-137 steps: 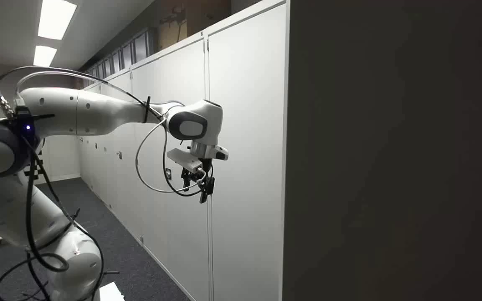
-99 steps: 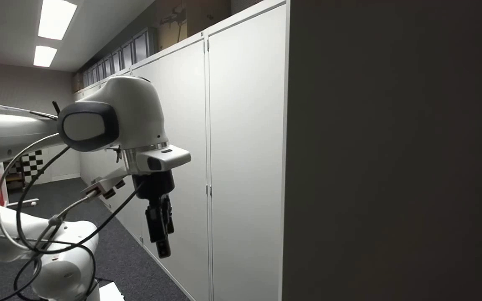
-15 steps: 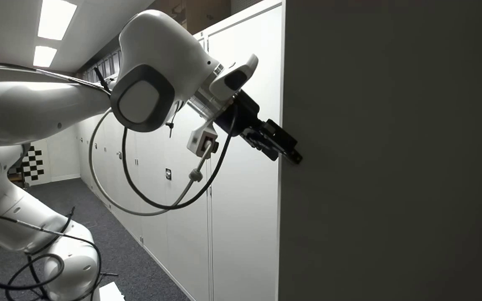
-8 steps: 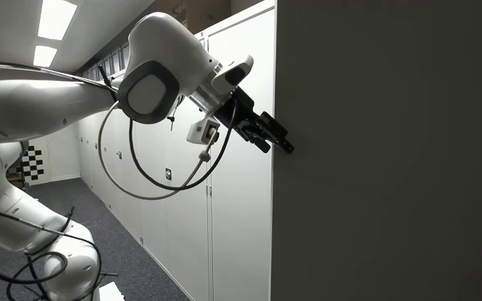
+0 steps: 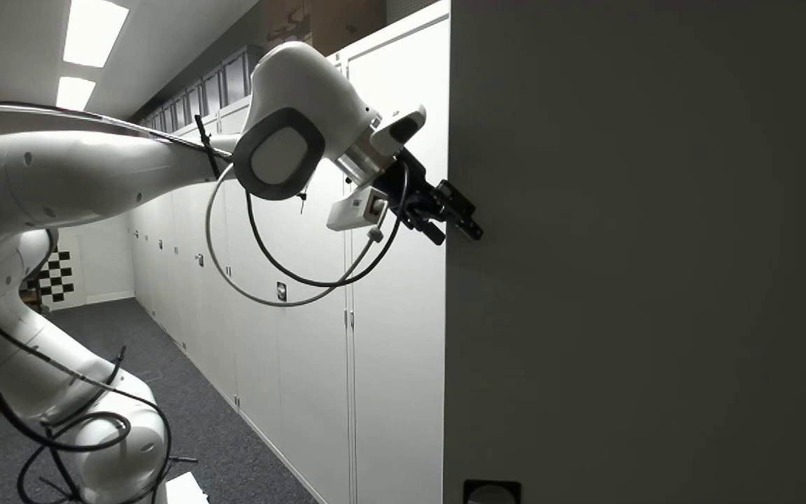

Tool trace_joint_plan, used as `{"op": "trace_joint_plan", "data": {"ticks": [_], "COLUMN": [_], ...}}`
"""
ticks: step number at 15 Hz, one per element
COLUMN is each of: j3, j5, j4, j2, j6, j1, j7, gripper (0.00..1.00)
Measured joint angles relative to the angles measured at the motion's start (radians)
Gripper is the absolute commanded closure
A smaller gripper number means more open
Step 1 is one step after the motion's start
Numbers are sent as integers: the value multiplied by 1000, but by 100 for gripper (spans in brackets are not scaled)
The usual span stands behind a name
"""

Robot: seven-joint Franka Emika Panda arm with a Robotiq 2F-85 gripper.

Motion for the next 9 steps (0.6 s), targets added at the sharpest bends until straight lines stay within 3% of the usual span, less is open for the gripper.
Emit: {"op": "trace_joint_plan", "data": {"ticks": [9], "j3": [51], "j5": [43], "j4": [0], "j2": [31], "j6": [5], "j1": [9], "j7": [-23], "gripper": [0]}}
